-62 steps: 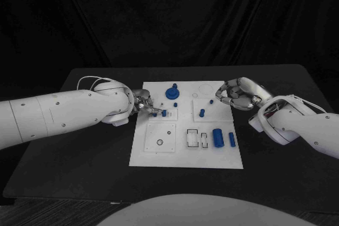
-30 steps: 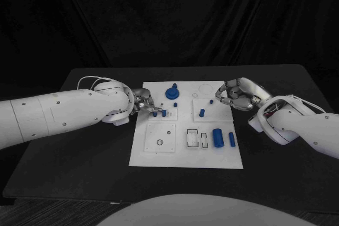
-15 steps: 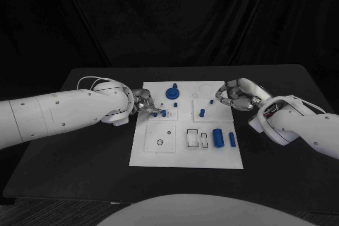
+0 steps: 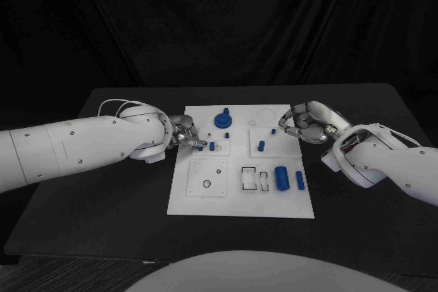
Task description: Assemble the parts on the task board
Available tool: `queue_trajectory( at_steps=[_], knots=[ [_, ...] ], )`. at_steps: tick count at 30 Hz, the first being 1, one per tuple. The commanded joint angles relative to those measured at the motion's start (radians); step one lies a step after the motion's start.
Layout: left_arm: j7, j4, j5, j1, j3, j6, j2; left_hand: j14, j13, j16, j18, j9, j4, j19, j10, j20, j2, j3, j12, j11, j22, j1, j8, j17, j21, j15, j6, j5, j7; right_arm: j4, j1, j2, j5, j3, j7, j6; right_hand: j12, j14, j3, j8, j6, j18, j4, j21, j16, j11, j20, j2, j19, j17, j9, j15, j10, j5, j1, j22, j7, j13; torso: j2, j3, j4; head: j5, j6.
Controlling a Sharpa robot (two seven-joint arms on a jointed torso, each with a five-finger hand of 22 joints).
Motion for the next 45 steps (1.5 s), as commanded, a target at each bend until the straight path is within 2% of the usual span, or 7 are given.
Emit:
queue_trajectory(
  at_steps=[1, 10, 23, 25, 27, 31, 45],
  knots=[
    [-0.001, 0.005, 0.007, -0.002, 0.001, 0.006, -0.001, 0.104, 0.264, 0.013, -0.012, 0.024, 0.007, 0.018, 0.11, -0.01, 0.001, -0.022, 0.004, -0.018, 0.2, 0.016, 0.017, 0.266, 0.003, -0.014, -0.01, 0.033, -0.004, 0.0, -0.003, 0.0, -0.001, 0.001, -0.017, 0.005, 0.017, 0.103, 0.032, 0.016, -0.011, -0.006, -0.004, -0.015, 0.025, 0.007, 0.001, 0.001, -0.007, 0.278, -0.01, 0.002, 0.102, 0.014, 0.009, 0.174, -0.001, 0.27, 0.0, 0.0001, -0.0003, 0.001, 0.0],
    [-0.003, 0.008, 0.007, -0.002, 0.001, 0.007, -0.002, 0.104, 0.264, 0.013, -0.012, 0.018, -0.004, 0.018, 0.11, -0.014, -0.02, 0.045, 0.004, -0.023, 0.2, 0.052, 0.024, 0.266, 0.004, -0.019, -0.012, 0.164, -0.01, -0.001, -0.003, 0.001, -0.001, 0.001, -0.018, 0.007, 0.017, 0.103, 0.032, 0.016, -0.011, -0.006, -0.004, -0.015, 0.025, 0.007, 0.001, 0.001, -0.007, 0.278, -0.01, 0.002, 0.102, 0.014, 0.009, 0.174, -0.001, 0.27, 0.0, 0.0, -0.0009, 0.004, 0.0],
    [-0.02, 0.009, 0.007, -0.002, 0.001, 0.018, -0.002, 0.104, 0.264, 0.013, -0.012, 0.011, -0.008, 0.018, 0.11, -0.016, -0.044, 0.116, 0.004, -0.024, 0.2, 0.059, 0.026, 0.266, 0.004, -0.02, -0.008, 0.15, -0.009, -0.002, -0.003, 0.001, -0.001, 0.001, -0.021, 0.011, 0.017, 0.103, 0.033, 0.017, -0.012, -0.006, -0.005, -0.017, 0.025, 0.007, 0.002, 0.001, -0.008, 0.278, -0.011, 0.002, 0.102, 0.016, 0.01, 0.173, -0.001, 0.27, 0.0, 0.0, -0.0003, 0.003, 0.0],
    [-0.021, 0.009, 0.007, -0.002, 0.001, 0.017, -0.002, 0.104, 0.264, 0.013, -0.012, 0.004, -0.001, 0.018, 0.11, -0.015, -0.05, 0.129, 0.004, -0.023, 0.2, 0.044, 0.023, 0.266, 0.004, -0.019, -0.005, 0.076, -0.008, -0.002, -0.003, 0.001, -0.001, 0.001, -0.021, 0.011, 0.017, 0.103, 0.033, 0.017, -0.012, -0.006, -0.005, -0.017, 0.025, 0.007, 0.002, 0.001, -0.008, 0.278, -0.011, 0.002, 0.102, 0.016, 0.01, 0.173, -0.001, 0.27, 0.0, 0.0001, -0.0004, 0.002, 0.0],
    [-0.021, 0.008, 0.007, -0.002, 0.001, 0.015, -0.001, 0.104, 0.264, 0.013, -0.012, -0.012, 0.009, 0.018, 0.11, -0.012, -0.048, 0.123, 0.004, -0.018, 0.199, 0.011, 0.012, 0.266, 0.002, -0.017, -0.002, -0.07, -0.004, -0.001, -0.003, 0.001, -0.001, 0.001, -0.021, 0.012, 0.017, 0.103, 0.033, 0.017, -0.012, -0.006, -0.005, -0.017, 0.025, 0.007, 0.002, 0.001, -0.008, 0.278, -0.011, 0.002, 0.102, 0.016, 0.01, 0.173, -0.001, 0.27, 0.0, 0.0005, -0.0006, 0.002, 0.0],
    [-0.021, 0.007, 0.007, -0.002, 0.001, 0.012, 0.001, 0.104, 0.264, 0.013, -0.012, -0.038, 0.012, 0.017, 0.11, -0.009, -0.039, 0.101, 0.004, -0.012, 0.199, -0.032, -0.011, 0.266, 0.001, -0.011, -0.001, -0.194, 0.004, -0.001, -0.003, 0.0, -0.001, 0.001, -0.023, 0.012, 0.017, 0.103, 0.033, 0.017, -0.012, -0.006, -0.005, -0.017, 0.025, 0.007, 0.002, 0.001, -0.008, 0.278, -0.011, 0.002, 0.102, 0.016, 0.01, 0.173, -0.001, 0.27, 0.0, 0.0009, -0.0009, 0.001, 0.0],
    [-0.021, 0.003, 0.007, -0.002, 0.001, 0.006, 0.002, 0.104, 0.264, 0.013, -0.011, -0.1, 0.018, 0.016, 0.11, 0.003, -0.005, 0.002, 0.004, 0.0, 0.198, -0.155, -0.073, 0.266, -0.002, 0.0, 0.008, -0.292, 0.018, -0.001, -0.003, 0.0, -0.001, 0.001, -0.025, 0.014, 0.017, 0.103, 0.035, 0.017, -0.012, -0.005, -0.006, -0.019, 0.025, 0.007, 0.002, 0.001, -0.009, 0.278, -0.011, 0.002, 0.102, 0.017, 0.01, 0.173, 0.0, 0.27, 0.001, 0.0001, -0.0011, 0.002, 0.0]
  ],
)
